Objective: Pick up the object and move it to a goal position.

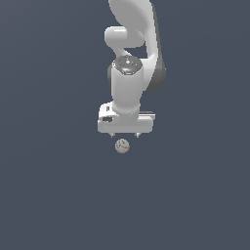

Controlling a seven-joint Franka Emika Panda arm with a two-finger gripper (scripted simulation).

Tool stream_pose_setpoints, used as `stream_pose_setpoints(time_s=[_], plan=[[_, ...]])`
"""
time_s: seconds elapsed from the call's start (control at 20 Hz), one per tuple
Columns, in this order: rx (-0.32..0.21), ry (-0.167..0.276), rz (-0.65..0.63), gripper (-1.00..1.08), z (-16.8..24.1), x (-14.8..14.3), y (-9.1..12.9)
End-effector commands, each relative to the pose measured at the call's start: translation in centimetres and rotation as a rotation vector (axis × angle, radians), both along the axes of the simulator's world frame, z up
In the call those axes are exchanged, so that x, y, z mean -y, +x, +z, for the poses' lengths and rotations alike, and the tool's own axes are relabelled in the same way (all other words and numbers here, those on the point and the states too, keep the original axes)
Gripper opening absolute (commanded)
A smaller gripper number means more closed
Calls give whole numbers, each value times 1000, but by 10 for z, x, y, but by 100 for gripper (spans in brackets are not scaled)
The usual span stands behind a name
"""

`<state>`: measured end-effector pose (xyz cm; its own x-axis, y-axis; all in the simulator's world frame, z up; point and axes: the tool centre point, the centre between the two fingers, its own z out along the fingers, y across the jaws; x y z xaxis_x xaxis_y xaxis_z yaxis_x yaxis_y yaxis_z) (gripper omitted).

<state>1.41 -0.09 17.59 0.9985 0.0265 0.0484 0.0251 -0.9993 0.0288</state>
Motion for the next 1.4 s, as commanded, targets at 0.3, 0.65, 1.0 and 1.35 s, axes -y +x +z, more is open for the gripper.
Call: stream_pose_setpoints(time_s=[0.3,0.65,1.0,1.35], plan=[[-36,19,27,100,-57,9,-18],[-49,27,36,100,-78,13,-27],[-50,26,35,100,-89,13,-27],[-50,26,36,100,-122,13,-28]])
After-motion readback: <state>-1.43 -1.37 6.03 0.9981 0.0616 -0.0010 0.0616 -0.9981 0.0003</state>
